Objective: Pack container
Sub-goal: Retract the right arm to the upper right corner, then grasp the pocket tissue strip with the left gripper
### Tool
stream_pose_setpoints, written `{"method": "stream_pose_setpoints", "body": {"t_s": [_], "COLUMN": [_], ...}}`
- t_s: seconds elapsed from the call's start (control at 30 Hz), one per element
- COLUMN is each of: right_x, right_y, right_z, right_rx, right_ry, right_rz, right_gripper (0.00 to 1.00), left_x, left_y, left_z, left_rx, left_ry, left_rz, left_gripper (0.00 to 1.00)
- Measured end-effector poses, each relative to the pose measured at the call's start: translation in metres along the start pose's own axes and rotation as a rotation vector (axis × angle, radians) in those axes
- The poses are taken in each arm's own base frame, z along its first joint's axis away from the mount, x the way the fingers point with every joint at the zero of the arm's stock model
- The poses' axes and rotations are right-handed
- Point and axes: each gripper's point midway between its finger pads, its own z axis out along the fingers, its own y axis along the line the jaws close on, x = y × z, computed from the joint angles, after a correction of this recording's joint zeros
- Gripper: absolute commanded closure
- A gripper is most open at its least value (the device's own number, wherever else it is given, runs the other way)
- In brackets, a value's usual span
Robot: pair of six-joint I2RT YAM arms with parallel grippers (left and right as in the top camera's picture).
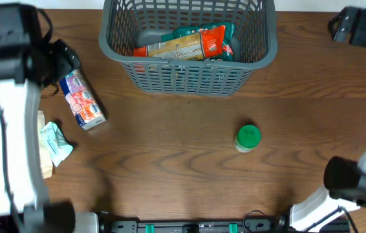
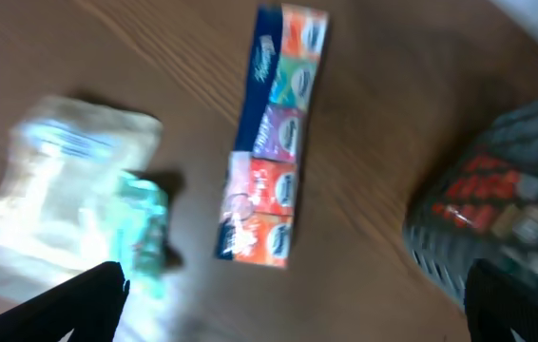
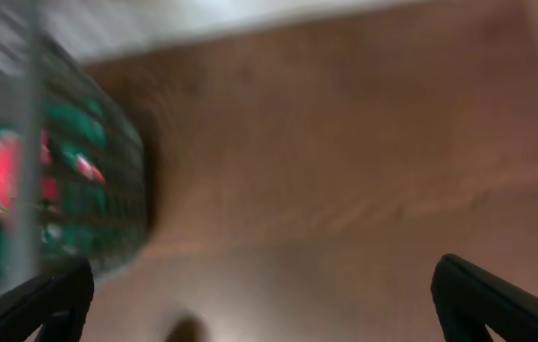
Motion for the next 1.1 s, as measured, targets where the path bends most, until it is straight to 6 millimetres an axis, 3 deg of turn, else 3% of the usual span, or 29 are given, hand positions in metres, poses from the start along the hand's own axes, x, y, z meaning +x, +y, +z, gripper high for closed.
{"method": "stream_pose_setpoints", "body": {"t_s": [0.1,0.2,0.43,0.6,0.77,0.83,0.93,0.97,1.0,1.1], "right_x": [0.017,0.030,0.049,0.049,0.049,0.048,0.048,0.048,0.048,0.047], "right_y": [-0.004,-0.006,-0.009,-0.010,-0.010,-0.010,-0.010,-0.010,-0.010,-0.010], "right_z": [0.031,0.051,0.080,0.084,0.085,0.085,0.085,0.085,0.085,0.085], "right_rx": [-0.001,-0.003,-0.004,-0.004,-0.004,-0.004,-0.004,-0.004,-0.004,-0.004], "right_ry": [0.099,0.157,0.223,0.220,0.217,0.216,0.214,0.213,0.213,0.212], "right_rz": [0.016,0.022,0.030,0.029,0.029,0.029,0.028,0.028,0.028,0.028], "right_gripper": [0.01,0.01,0.01,0.01,0.01,0.01,0.01,0.01,0.01,0.01], "left_x": [0.005,0.012,0.033,0.058,0.075,0.075,0.075,0.075,0.075,0.070], "left_y": [0.001,0.006,0.016,0.018,0.020,0.020,0.020,0.021,0.021,0.020], "left_z": [0.058,0.101,0.168,0.213,0.240,0.240,0.240,0.240,0.240,0.231], "left_rx": [-0.036,-0.069,-0.114,-0.119,-0.115,-0.114,-0.111,-0.112,-0.114,-0.107], "left_ry": [0.129,0.223,0.368,0.473,0.540,0.540,0.540,0.541,0.542,0.529], "left_rz": [-0.028,-0.043,-0.015,0.047,0.094,0.105,0.116,0.117,0.119,0.124], "left_gripper": [0.01,0.02,0.01,0.01,0.00,0.14,0.67,0.77,0.86,0.94]}}
